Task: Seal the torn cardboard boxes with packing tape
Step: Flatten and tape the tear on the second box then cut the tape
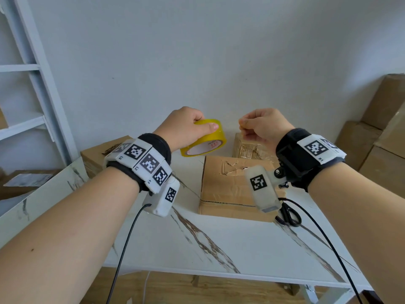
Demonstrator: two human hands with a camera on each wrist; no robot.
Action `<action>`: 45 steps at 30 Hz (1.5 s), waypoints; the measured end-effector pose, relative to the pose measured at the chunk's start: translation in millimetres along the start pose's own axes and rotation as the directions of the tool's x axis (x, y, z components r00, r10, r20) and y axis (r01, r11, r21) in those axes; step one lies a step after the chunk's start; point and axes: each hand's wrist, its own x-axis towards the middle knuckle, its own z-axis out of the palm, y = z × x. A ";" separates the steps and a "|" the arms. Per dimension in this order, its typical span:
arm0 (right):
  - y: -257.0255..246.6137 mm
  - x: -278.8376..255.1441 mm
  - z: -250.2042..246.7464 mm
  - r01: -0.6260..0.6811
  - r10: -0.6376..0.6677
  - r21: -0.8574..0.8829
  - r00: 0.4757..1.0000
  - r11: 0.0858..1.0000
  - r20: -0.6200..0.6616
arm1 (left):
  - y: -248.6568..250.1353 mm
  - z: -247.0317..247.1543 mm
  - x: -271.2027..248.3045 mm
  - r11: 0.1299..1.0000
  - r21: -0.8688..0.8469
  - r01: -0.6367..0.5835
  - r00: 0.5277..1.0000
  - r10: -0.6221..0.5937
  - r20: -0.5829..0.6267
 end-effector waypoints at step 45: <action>57.1 -3.2 -68.3 -0.507 0.507 0.048 0.862 0.861 0.014 | -16.5 10.3 26.2 0.882 0.377 0.281 0.861 -0.406 0.306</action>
